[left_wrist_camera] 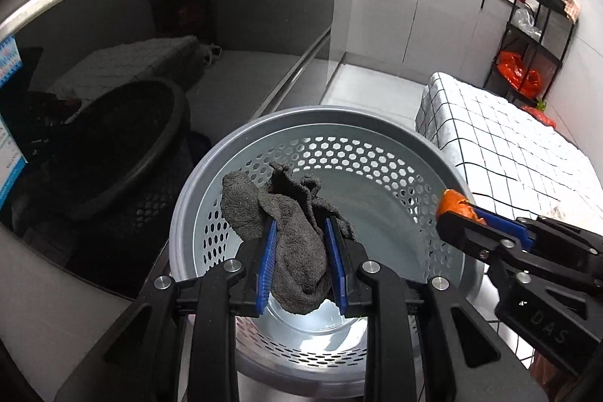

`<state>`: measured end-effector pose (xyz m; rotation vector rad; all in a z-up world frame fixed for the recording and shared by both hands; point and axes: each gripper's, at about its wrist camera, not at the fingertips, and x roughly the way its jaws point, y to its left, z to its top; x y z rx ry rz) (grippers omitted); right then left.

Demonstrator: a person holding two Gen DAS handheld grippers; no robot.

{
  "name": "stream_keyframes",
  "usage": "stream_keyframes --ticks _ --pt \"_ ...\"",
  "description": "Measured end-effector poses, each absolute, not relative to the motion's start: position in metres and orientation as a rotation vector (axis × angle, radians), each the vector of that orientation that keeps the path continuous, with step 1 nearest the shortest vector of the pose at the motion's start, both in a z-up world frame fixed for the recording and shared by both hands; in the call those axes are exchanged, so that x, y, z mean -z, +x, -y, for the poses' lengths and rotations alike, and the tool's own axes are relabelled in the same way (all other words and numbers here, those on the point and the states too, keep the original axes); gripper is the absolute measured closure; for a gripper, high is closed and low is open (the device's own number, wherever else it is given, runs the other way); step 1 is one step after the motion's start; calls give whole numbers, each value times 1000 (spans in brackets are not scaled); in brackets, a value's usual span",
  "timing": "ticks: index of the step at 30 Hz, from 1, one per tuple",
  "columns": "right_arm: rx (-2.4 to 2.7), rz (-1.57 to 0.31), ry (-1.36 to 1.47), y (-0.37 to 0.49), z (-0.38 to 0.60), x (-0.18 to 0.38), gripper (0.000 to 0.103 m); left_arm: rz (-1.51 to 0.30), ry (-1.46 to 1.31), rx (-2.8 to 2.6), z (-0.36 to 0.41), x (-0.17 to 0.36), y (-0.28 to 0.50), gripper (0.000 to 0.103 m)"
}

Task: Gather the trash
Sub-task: 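Carry sock and orange peel over the wastebasket and open both tools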

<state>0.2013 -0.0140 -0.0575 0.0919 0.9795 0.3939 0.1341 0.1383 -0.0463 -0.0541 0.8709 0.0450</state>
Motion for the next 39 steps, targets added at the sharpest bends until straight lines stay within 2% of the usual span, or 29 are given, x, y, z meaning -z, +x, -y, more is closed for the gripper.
stream_keyframes --ticks 11,13,15,16,17,18,39 --pt "-395 -994 94 209 8 60 82 -881 -55 -64 -147 50 140 75" --pt "-397 -986 92 208 9 57 75 -881 -61 -69 -148 49 139 73" --pt "-389 -969 91 207 10 54 56 -873 -68 -76 -150 47 137 62" --pt "-383 -959 91 206 11 53 54 -865 -68 -83 -152 46 136 58" --pt "-379 -955 89 205 12 52 53 -857 -67 -89 -153 45 135 50" --pt "-376 -953 87 205 12 52 53 -850 -66 -92 -154 44 133 47" --pt "-343 -952 91 194 26 51 53 -834 -70 -89 -154 33 121 47"
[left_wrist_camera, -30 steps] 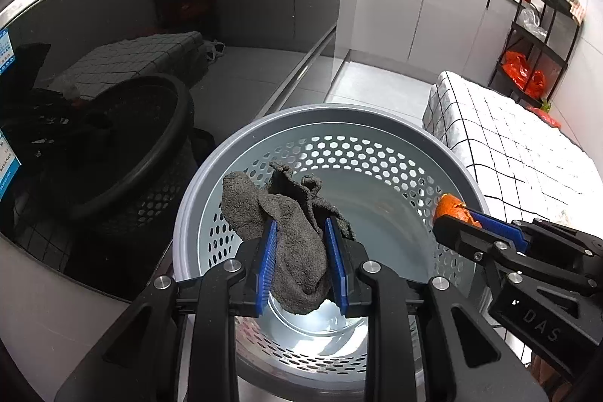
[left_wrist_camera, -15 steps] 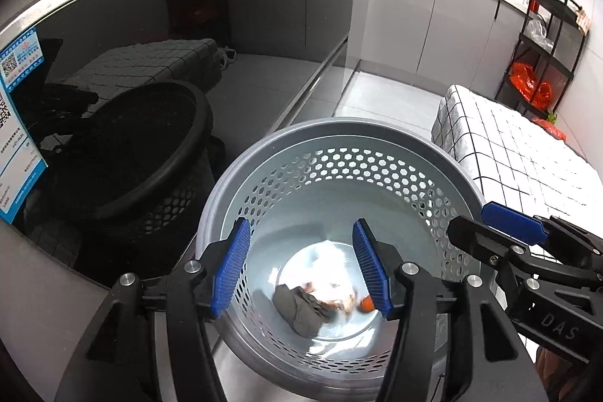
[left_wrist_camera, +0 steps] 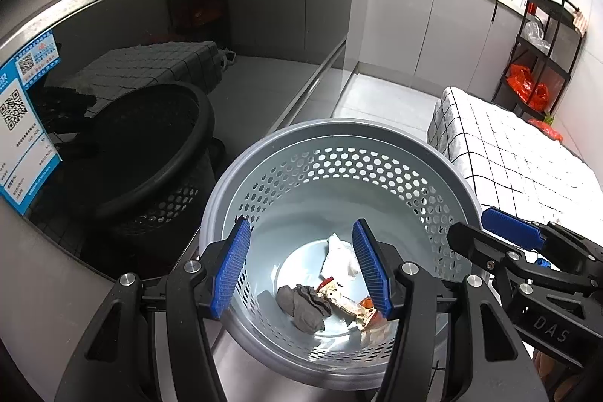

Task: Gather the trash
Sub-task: 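Carry sock and orange peel over the wastebasket and open both tools, then move both tools back over the table toward the milk carton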

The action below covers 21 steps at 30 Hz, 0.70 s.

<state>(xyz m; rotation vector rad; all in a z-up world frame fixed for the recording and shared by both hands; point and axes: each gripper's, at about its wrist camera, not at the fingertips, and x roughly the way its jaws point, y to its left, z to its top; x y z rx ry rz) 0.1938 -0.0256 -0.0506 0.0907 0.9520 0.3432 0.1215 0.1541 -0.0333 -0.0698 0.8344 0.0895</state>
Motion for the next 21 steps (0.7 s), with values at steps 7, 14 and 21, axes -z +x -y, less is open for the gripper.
stream_keyframes --ticks 7,14,21 --pt "-311 -944 105 177 41 51 52 -827 -52 -78 -147 31 108 46" --pt "-263 -921 104 147 58 46 49 -823 -49 -43 -136 30 90 42" --pt "-217 -905 121 115 78 41 48 -814 -42 6 -117 28 73 39"
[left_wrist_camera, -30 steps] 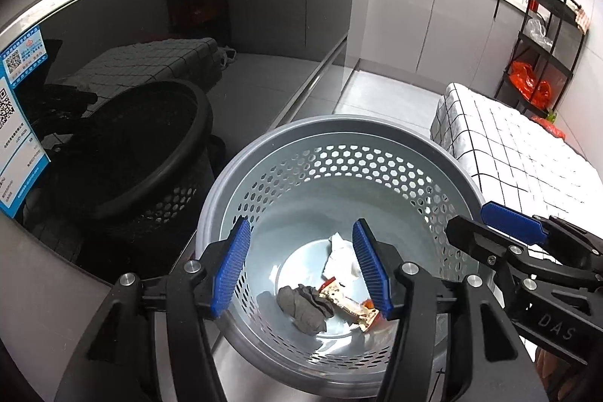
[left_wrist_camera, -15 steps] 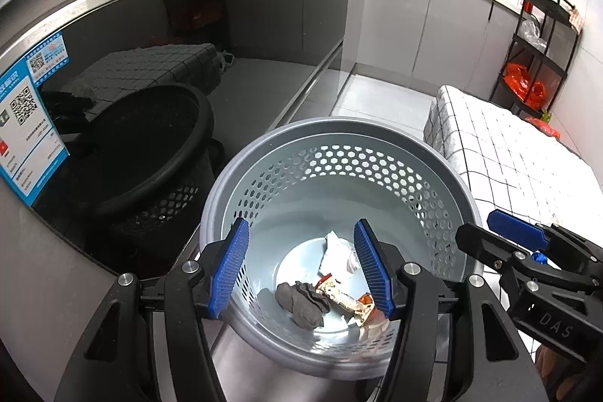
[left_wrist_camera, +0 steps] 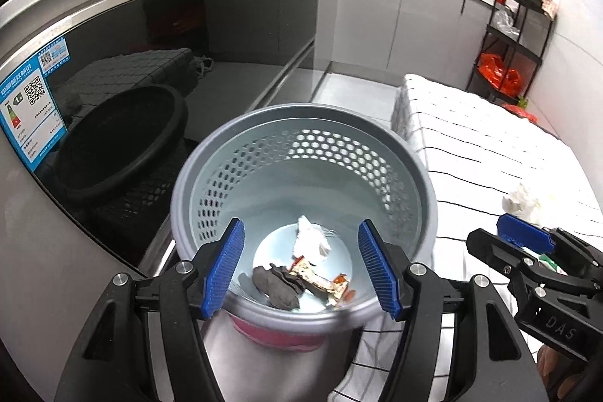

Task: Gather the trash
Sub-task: 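Move both tools back over the table toward the milk carton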

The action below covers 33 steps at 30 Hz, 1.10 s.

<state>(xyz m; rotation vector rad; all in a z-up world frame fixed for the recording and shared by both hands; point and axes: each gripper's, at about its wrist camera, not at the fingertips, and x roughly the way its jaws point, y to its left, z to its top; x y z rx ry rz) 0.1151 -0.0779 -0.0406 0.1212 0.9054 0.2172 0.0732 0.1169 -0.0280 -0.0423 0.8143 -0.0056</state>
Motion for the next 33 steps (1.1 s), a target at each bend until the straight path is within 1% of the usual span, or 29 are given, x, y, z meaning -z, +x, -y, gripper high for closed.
stream_keyframes --ticks 3,16,21,33 --pt "-190 -894 130 100 87 37 45 -809 -41 28 -107 26 65 36" --pt "-19 -874 175 17 156 35 43 -805 0 154 -48 25 36 34" --pt "52 -870 203 -3 188 37 41 -811 22 215 -21 27 28 31" --pt "188 -852 236 -29 250 41 40 -856 52 265 11 36 22 30"
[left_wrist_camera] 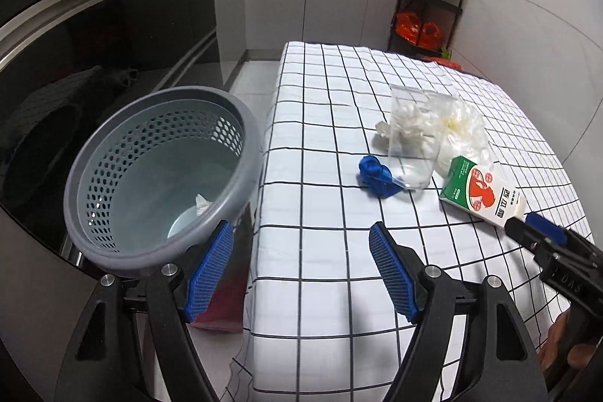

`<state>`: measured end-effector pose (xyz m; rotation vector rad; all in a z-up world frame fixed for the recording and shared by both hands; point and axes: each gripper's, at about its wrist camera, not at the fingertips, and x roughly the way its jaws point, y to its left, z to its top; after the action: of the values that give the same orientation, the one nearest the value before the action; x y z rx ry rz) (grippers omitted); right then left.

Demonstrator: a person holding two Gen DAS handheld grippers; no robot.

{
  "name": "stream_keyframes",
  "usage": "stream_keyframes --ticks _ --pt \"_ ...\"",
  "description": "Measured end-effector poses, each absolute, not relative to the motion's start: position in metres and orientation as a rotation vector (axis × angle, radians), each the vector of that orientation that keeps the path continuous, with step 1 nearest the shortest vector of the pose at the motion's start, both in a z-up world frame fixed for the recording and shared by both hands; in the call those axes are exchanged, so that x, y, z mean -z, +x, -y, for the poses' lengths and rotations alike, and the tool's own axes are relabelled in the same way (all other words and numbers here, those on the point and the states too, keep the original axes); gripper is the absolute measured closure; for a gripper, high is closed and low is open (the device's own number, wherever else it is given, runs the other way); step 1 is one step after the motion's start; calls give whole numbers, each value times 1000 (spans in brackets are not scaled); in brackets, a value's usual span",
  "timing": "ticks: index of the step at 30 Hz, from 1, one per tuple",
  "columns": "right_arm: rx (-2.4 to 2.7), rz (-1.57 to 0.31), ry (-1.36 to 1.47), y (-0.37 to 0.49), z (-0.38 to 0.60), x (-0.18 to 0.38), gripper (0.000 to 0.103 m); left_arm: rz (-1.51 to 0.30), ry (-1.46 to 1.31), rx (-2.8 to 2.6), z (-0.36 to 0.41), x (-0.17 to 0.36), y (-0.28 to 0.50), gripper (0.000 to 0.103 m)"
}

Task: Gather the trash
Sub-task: 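Move both tools back over the table toward the milk carton, then close the right tool on the milk carton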

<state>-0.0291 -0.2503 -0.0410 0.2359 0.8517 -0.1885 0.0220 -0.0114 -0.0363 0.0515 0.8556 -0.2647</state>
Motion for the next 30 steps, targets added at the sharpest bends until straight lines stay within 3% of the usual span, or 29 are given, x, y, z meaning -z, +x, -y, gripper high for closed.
stream_keyframes --ticks 18,30 --pt "103 -879 -28 4 262 38 27 -883 71 275 30 42 26 30" --pt "35 -935 -296 23 233 53 25 -884 72 274 33 41 27 30"
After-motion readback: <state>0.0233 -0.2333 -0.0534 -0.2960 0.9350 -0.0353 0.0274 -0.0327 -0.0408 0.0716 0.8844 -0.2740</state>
